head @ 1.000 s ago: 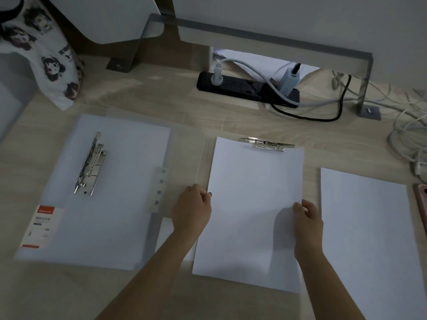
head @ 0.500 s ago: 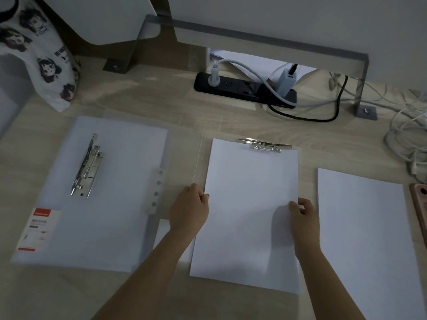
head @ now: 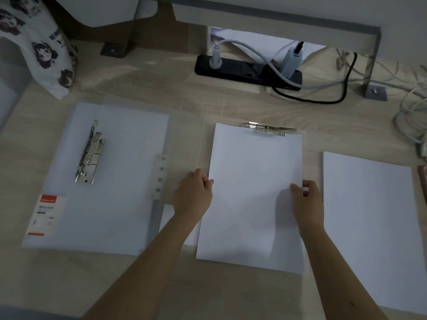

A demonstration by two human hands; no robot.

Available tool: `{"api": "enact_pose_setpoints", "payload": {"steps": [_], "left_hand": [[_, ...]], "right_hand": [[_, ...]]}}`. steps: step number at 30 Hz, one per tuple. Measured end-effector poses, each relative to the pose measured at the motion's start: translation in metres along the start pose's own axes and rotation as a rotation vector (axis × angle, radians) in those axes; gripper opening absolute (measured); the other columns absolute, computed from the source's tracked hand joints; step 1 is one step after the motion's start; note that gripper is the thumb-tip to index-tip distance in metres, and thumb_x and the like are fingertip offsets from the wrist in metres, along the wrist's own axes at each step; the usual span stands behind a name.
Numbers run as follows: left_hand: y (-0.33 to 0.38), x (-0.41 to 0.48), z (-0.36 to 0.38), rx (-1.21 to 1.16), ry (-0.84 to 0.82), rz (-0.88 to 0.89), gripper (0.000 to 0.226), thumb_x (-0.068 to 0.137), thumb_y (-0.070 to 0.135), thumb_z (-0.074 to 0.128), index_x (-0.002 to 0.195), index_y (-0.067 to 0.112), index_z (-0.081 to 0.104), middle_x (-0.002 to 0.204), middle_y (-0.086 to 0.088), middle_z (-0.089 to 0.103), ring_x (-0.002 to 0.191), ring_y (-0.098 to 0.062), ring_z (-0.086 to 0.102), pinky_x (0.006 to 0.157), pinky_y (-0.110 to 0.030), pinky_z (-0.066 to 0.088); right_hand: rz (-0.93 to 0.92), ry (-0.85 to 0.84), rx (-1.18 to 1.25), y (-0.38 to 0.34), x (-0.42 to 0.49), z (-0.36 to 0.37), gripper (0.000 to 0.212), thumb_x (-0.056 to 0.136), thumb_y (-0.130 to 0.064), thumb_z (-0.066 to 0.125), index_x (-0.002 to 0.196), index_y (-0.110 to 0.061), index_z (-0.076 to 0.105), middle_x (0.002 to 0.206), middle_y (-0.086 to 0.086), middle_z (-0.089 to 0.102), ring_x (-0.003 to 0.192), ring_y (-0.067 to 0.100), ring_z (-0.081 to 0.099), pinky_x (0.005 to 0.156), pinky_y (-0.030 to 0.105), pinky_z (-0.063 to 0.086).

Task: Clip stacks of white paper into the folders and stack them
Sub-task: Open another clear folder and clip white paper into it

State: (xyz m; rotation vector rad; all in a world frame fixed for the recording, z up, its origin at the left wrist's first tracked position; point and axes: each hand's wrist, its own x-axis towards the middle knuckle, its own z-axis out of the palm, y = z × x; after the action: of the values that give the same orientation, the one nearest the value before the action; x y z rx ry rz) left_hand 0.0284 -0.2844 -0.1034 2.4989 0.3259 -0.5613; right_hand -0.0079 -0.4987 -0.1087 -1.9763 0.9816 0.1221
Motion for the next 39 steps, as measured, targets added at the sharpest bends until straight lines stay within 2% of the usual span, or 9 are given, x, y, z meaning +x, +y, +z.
{"api": "enact_pose_setpoints", "payload": {"steps": [14,22,25,27,29,31,34,36,39], "left_hand": [[-0.002,0.001,0.000,-0.001,-0.004,0.023,0.017,0.095,0.026,0.043,0.083,0.015,0.043,0.085,-0.001,0.051,0.071,-0.019,0.048,0.063,-0.031,0.038],[-0.001,0.002,0.000,0.079,-0.002,0.048,0.017,0.095,0.027,0.041,0.085,0.014,0.042,0.093,-0.005,0.056,0.075,-0.020,0.051,0.064,-0.031,0.038],[-0.001,-0.002,0.004,0.185,0.076,0.122,0.014,0.095,0.022,0.042,0.101,0.010,0.046,0.110,-0.008,0.053,0.092,-0.023,0.053,0.069,-0.031,0.040],[-0.006,-0.002,0.012,0.240,0.173,0.340,0.039,0.087,0.005,0.050,0.126,0.007,0.044,0.132,-0.013,0.047,0.119,-0.030,0.049,0.086,-0.033,0.045],[-0.012,0.005,0.021,0.309,0.154,0.589,0.071,0.074,-0.010,0.049,0.141,0.008,0.032,0.149,-0.017,0.032,0.139,-0.035,0.028,0.103,-0.032,0.037],[-0.017,0.011,0.025,0.381,0.082,0.713,0.070,0.076,-0.003,0.041,0.143,0.008,0.025,0.153,-0.015,0.025,0.143,-0.028,0.016,0.113,-0.031,0.026],[-0.022,0.015,0.029,0.362,0.021,0.699,0.058,0.090,0.020,0.027,0.145,0.004,0.019,0.155,-0.011,0.019,0.144,-0.020,0.011,0.115,-0.035,0.011],[-0.024,0.014,0.031,0.395,0.039,0.701,0.061,0.096,0.038,0.025,0.147,0.006,0.014,0.157,-0.008,0.012,0.145,-0.017,0.007,0.115,-0.033,0.010],[-0.024,0.015,0.032,0.413,0.048,0.695,0.069,0.095,0.051,0.023,0.147,0.007,0.015,0.157,-0.006,0.012,0.145,-0.016,0.006,0.115,-0.031,0.012]], "right_hand": [[-0.003,-0.009,-0.019,0.000,0.000,0.000,0.024,0.094,-0.025,0.044,0.112,-0.010,0.050,0.095,0.006,0.055,0.084,0.022,0.051,0.072,0.033,0.038],[-0.003,-0.009,-0.046,0.000,0.000,0.000,0.025,0.094,-0.025,0.044,0.114,-0.010,0.050,0.094,0.004,0.056,0.085,0.023,0.052,0.074,0.033,0.039],[-0.023,0.051,-0.161,-0.002,-0.003,0.003,0.027,0.093,-0.024,0.048,0.113,-0.006,0.049,0.098,0.011,0.057,0.094,0.030,0.055,0.075,0.035,0.041],[-0.071,0.151,-0.281,-0.002,-0.005,0.006,0.031,0.089,-0.020,0.054,0.114,-0.002,0.048,0.110,0.021,0.053,0.104,0.038,0.049,0.085,0.043,0.040],[-0.164,0.200,-0.394,-0.003,-0.005,0.006,0.035,0.086,-0.012,0.058,0.118,-0.001,0.048,0.114,0.028,0.048,0.104,0.043,0.044,0.089,0.044,0.036],[-0.259,0.153,-0.410,-0.005,-0.004,0.005,0.033,0.087,-0.005,0.054,0.119,-0.004,0.049,0.112,0.027,0.047,0.098,0.040,0.047,0.081,0.040,0.039],[-0.289,0.049,-0.353,-0.008,0.001,0.003,0.028,0.091,-0.005,0.045,0.118,-0.008,0.050,0.106,0.018,0.048,0.078,0.024,0.048,0.064,0.027,0.037],[-0.256,0.010,-0.386,-0.010,0.006,0.001,0.021,0.093,-0.009,0.042,0.111,-0.007,0.052,0.100,0.013,0.050,0.069,0.019,0.045,0.052,0.024,0.031],[-0.209,-0.011,-0.391,-0.025,0.017,-0.001,0.018,0.093,-0.011,0.043,0.106,-0.007,0.055,0.099,0.009,0.057,0.073,0.019,0.049,0.054,0.023,0.032]]}}
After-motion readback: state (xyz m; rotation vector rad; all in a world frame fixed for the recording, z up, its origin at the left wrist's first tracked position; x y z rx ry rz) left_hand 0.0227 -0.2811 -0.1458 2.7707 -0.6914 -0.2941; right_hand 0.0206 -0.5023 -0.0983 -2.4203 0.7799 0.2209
